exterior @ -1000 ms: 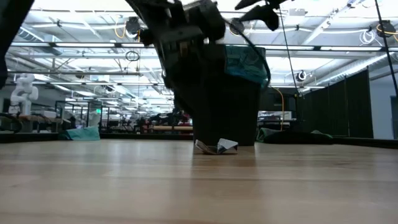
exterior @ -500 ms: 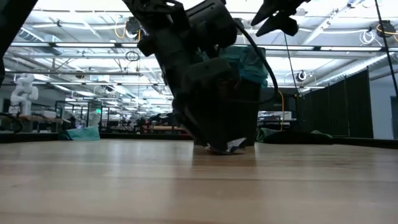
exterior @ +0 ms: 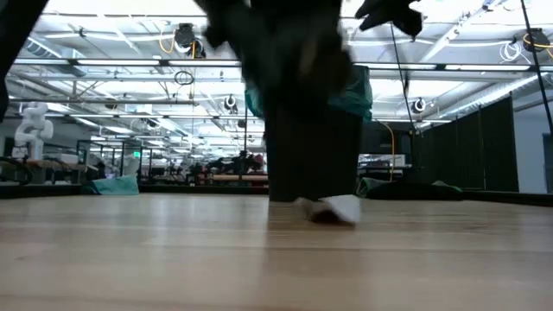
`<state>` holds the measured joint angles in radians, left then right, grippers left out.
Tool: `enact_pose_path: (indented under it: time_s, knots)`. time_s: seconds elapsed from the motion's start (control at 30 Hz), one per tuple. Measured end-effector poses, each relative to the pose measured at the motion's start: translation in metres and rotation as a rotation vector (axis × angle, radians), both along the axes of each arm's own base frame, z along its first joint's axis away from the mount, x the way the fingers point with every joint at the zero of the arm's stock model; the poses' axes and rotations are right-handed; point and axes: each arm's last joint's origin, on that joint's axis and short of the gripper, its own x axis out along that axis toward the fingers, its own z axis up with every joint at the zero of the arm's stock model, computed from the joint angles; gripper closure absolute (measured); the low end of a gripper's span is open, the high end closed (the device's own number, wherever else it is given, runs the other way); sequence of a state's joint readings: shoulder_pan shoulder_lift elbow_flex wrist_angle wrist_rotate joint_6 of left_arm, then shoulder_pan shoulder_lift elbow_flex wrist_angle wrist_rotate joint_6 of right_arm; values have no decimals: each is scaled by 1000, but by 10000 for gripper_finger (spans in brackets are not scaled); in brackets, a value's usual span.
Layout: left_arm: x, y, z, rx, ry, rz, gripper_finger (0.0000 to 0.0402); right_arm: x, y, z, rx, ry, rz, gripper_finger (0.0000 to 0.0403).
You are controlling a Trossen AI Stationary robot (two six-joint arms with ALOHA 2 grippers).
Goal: Place trash/remove bag and relplace
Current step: Put the white paper into the blue trash bag inside the black trash bin
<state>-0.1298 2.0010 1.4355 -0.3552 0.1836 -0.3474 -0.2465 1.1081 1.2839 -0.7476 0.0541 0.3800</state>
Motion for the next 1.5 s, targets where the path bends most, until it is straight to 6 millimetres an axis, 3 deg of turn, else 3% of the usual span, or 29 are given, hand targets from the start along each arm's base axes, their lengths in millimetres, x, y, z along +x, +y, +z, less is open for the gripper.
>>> enact_pose_path:
  time_s: [0.13, 0.23, 0.3, 0.43, 0.53, 0.7, 1.0, 1.13, 1.3, 1.5]
  knots:
    - [-9, 4, 52, 63, -110, -9, 401, -14, 13, 6, -29, -1, -28, 291]
    - [-18, 10, 74, 109, -144, -50, 401, -22, 21, 5, -36, 28, -47, 299]
    - [-23, 12, 78, 140, -134, -110, 400, -26, 25, 4, -33, 55, -49, 302]
    - [-25, 11, 48, 168, -4, -154, 381, -30, 33, -1, -19, 119, -30, 291]
    - [-23, 10, 26, 92, 85, -99, 350, -33, 38, -5, -7, 167, -30, 269]
    - [-16, 1, 9, -17, 131, -74, 279, -45, 47, -7, -10, 206, -67, 228]
    - [-8, -27, -6, 47, 84, -16, 172, -72, 55, 0, -22, 150, -138, 205]
    - [-8, -42, -13, 133, 65, 20, 158, -78, 58, 1, -30, 138, -146, 208]
    - [-7, -56, -39, 191, 98, 35, 157, -82, 62, -2, -23, 154, -133, 209]
    - [-4, -64, -63, 219, 127, 93, 163, -83, 68, -20, 1, 178, -120, 209]
